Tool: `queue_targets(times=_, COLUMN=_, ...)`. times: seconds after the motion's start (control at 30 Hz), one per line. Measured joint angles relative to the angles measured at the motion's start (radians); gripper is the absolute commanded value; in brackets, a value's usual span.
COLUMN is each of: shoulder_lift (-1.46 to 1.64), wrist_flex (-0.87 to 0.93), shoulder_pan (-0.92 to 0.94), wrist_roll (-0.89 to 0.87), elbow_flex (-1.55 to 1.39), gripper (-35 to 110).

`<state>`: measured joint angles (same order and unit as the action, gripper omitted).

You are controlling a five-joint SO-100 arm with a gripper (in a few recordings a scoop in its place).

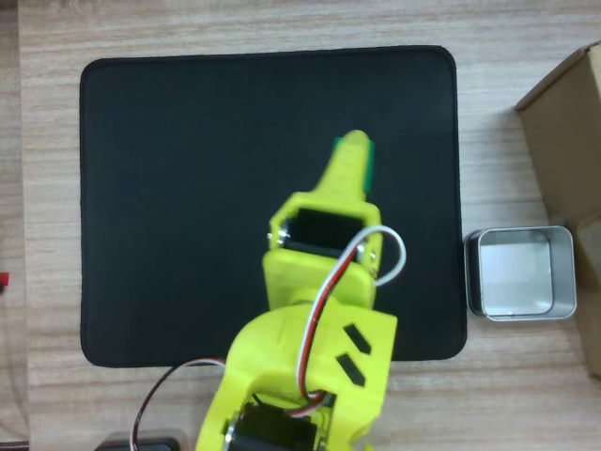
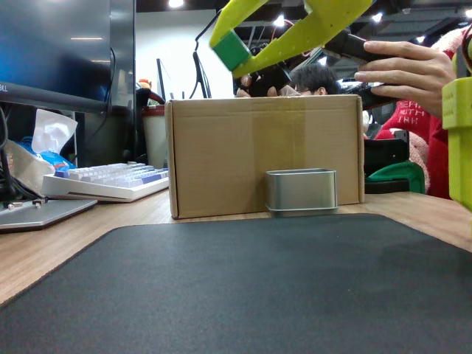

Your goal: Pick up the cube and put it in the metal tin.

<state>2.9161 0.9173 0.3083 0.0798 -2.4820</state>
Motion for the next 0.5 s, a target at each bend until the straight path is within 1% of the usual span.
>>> queue_targets(times=0.1, shoulder_lift=-0.009, wrist_flex=0.037, shoulder_pan=0.143, wrist_roll=0.032, elbow_flex=0.000, gripper=0)
queue_targets(times=0.23, shoulder_lift=-0.124, wrist_flex=0.037, shoulder_pan=0.308, wrist_roll=0.086, elbow_flex=0.029, gripper=0)
queue_targets(times=0.37, shoulder_lift=-0.285, wrist_flex=-0.060, shoulder_pan=0.453, wrist_roll=0.155, elbow_flex=0.038, gripper=0)
queue_targets(times=0.5, shoulder_lift=-0.459, wrist_flex=-0.100, shoulder_pan=0.588, wrist_roll=0.224, elbow_flex=0.117, gripper=0)
